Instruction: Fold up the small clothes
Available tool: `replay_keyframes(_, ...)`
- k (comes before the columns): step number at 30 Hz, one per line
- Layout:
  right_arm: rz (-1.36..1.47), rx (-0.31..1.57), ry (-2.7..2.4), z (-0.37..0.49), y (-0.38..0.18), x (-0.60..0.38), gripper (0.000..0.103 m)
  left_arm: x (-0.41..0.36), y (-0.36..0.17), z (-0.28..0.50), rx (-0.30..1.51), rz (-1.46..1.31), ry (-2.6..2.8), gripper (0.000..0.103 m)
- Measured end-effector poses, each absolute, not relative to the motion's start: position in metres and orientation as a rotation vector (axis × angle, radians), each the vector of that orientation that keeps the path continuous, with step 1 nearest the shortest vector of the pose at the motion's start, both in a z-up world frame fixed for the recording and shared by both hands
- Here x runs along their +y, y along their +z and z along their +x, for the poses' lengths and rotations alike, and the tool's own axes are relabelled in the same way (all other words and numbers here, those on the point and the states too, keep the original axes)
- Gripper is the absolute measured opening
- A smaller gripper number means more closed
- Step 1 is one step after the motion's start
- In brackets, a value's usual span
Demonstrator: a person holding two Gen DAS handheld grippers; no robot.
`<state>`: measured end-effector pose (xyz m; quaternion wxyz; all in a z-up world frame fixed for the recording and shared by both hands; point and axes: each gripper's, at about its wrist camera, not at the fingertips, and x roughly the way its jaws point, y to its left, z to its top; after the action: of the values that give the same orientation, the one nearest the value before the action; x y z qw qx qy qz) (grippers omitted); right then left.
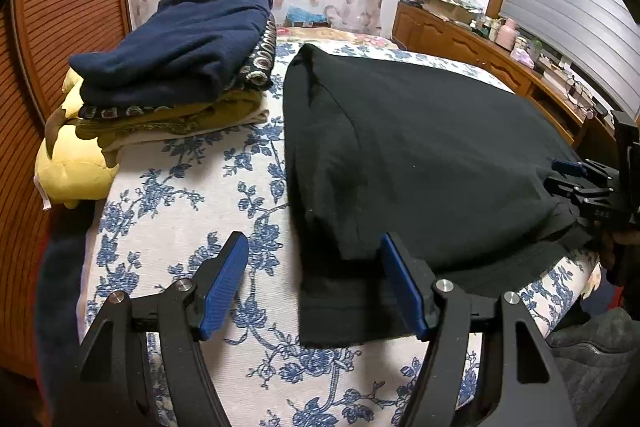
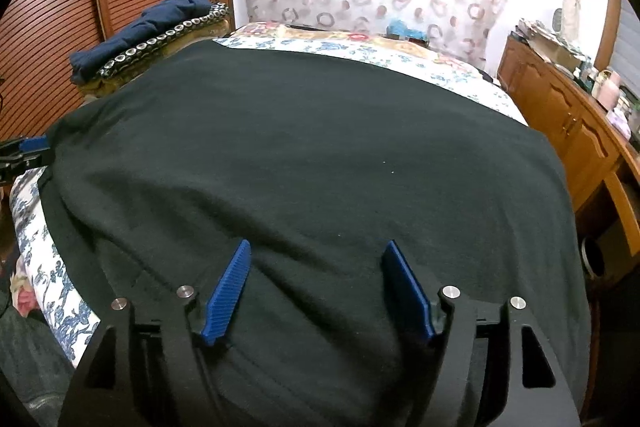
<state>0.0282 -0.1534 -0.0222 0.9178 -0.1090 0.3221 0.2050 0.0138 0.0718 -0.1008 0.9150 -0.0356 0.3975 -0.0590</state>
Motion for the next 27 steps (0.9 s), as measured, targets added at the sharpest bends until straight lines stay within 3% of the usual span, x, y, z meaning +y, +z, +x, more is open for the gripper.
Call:
replay_keyframes(5, -0.226, 0.660, 0.422, 0.025, -0.023, -0.146, 0.074, 0.068, -0.105, 0.018, 0.825, -0.098, -0.157, 0.069)
replay_keyframes(7, -0.226, 0.660, 0.428, 0.028, -0.021, -0.153, 0.074, 0.067, -0.107, 0.020, 0.828, -0.106, -0.164, 0.063)
replay_keyframes(15, -0.226, 0.659, 0.430, 0.028, -0.021, -0.155, 0.075, 0.057, -0.108, 0.023, 0.817, -0.075, -0.178, 0.054)
replay_keyframes(17, -0.225, 0.659, 0.430, 0.028, -0.021, -0.155, 0.075, 0.056, -0.108, 0.025, 0.815, -0.071, -0.174, 0.048)
replay_keyframes(19, -0.225, 0.658, 0.430, 0.028, -0.021, -0.154, 0.075, 0.055, -0.108, 0.027, 0.815, -0.068, -0.173, 0.032)
replay_keyframes(22, -0.226, 0.659, 0.430, 0.028, -0.021, -0.155, 0.075, 0.051, -0.108, 0.027, 0.813, -0.058, -0.197, 0.020)
replay_keyframes(25, -0.230, 0.664, 0.416, 0.028, -0.020, -0.155, 0.076, 0.044, -0.104, 0.026, 0.800, -0.039, -0.216, 0.010)
replay_keyframes(27, -0.226, 0.668, 0.417, 0.029, -0.019, -0.155, 0.077, 0.040, -0.097, 0.025, 0.775, -0.033, -0.233, 0.010)
